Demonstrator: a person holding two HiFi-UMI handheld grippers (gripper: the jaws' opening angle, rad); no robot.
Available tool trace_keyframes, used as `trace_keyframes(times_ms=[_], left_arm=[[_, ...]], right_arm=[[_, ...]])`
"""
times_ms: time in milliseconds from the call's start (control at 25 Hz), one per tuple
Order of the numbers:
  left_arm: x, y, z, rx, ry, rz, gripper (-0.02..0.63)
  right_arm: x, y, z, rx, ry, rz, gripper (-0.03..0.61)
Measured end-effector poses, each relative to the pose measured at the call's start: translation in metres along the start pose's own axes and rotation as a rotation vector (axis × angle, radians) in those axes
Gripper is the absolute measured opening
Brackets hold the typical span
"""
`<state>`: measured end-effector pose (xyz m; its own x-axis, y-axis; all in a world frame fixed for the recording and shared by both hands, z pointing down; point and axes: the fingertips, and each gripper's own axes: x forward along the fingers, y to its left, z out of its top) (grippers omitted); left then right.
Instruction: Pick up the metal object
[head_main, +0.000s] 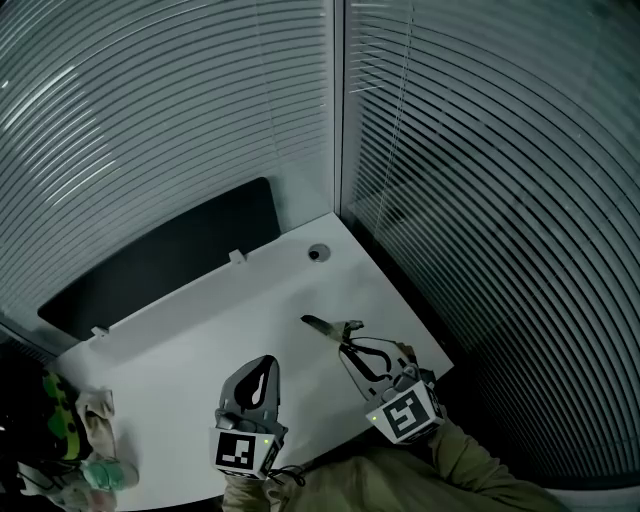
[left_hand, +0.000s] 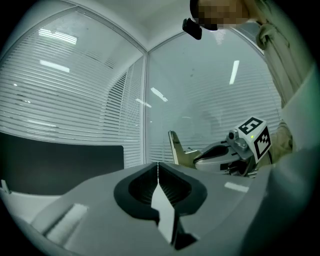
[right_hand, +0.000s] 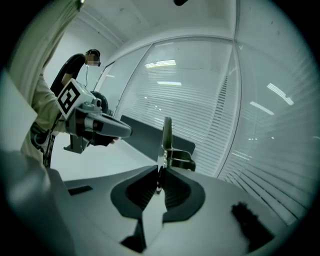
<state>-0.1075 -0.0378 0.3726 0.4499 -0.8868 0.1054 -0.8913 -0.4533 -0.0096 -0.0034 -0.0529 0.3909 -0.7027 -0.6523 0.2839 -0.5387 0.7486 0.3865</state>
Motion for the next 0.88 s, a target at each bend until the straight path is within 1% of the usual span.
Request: trace_keyframes(times_ms=[160,320,480,640,760,880], left_arm=[[0.001,-0.009,0.003,0.012,-0.008,-0.022,0.008],[0.0,-0.02,0.001,0.041,-0.017,-0.054,0.008],[-0.002,-0.026,0.001,0.045,-0.008,-0.071,0.008],[-0.005,-0.027,0.002,0.035,0.005,-0.068,0.008],[-0.008,-0.028,-0.002,0.08,-0.022,-0.084,0.006],[-0.011,-0.031,0.0,0.033,0.005,-0.068,0.006]], right_arm=[[-0.012,0.0,0.016,0.025,-0.077,-0.007,0.029],[-0.021,0.004,0.022,0.044,-0.121,-0.016,0.029],[-0.026,0.007,0.024,0.051,-0.119,-0.014,0.029],[-0.029,0.009,0.027,0.059,-0.118,-0.01,0.029],[-0.03,0.011,0.027,0.063,-0.125,-0.012,0.029],[-0.032,0.014,0.026,0.063,-0.127,-0.013,0.029]])
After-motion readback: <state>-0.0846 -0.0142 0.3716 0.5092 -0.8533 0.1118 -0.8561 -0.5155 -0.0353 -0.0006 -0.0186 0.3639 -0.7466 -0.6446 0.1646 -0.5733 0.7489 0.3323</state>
